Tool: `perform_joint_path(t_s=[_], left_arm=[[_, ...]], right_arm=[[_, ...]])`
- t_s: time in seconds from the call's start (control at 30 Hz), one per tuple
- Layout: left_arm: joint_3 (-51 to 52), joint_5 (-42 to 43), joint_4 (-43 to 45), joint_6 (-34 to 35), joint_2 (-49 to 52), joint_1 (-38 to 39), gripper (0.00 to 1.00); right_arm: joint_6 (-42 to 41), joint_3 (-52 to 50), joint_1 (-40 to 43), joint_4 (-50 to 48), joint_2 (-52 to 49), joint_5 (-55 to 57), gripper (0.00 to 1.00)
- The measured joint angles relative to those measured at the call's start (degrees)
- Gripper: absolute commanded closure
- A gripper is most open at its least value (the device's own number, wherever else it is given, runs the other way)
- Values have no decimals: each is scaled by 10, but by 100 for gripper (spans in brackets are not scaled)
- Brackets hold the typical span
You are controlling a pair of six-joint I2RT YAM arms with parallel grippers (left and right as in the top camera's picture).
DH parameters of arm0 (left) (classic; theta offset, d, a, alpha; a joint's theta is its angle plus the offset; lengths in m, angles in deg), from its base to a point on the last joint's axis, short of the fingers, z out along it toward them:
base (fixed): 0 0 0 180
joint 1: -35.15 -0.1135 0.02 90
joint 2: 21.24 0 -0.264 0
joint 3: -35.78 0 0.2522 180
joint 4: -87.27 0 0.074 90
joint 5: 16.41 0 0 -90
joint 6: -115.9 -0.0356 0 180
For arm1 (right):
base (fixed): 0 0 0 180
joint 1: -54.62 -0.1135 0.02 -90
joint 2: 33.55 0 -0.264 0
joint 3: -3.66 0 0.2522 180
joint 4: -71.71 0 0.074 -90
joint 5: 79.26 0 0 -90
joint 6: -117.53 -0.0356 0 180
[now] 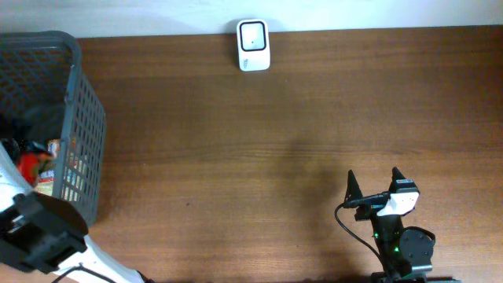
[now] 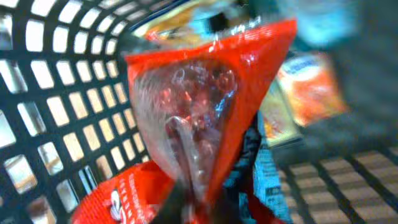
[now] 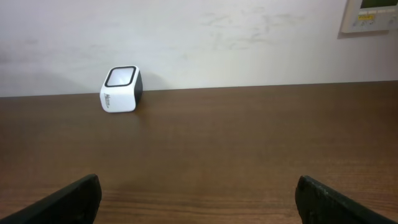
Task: Scan the item barcode
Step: 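Grasp the black-and-red snack packet in the basket with the left gripper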
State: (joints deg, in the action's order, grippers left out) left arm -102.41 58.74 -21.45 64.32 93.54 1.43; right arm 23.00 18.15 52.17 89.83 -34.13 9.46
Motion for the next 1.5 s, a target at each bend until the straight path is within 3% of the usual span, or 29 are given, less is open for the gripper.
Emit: perform_joint_path(t_s=[0.1,0.3,0.4,0.5,0.6,0.7,0.77,0.97,1.03,1.13,1.3,1.43,1.5], left_arm=[[-89,18,-1,-23,-16,23,100],[-113,5,-10,-29,-63,25,100],[-28,-6,2,-29,-64,25,99],[104,-14,92,-29,-62,25,96],[213,-17,184,-29,-59,25,81],[277,-25,223,-28,-58,25,69],[286,-33,227,-29,-58,24,62],[242,-18,189,-31,-59,21,57],[244,-14,179,-31,-59,20,38],[278,12,228,-31,-61,20,30],[358,98,300,-31,-60,20,31],[386,120,323,-33,-60,19,60],[386,119,327,-35,-60,18,69]], right_arm=[[0,0,0,0,0,0,2],[0,0,0,0,0,0,2],[0,0,0,0,0,0,2],[0,0,0,0,0,0,2],[0,0,0,0,-1,0,2],[0,0,0,0,0,0,2],[0,0,0,0,0,0,2],[0,0,0,0,0,0,2],[0,0,0,0,0,0,2],[0,0,0,0,-1,0,2],[0,0,0,0,0,0,2],[0,0,0,0,0,0,2],[0,0,0,0,0,0,2]])
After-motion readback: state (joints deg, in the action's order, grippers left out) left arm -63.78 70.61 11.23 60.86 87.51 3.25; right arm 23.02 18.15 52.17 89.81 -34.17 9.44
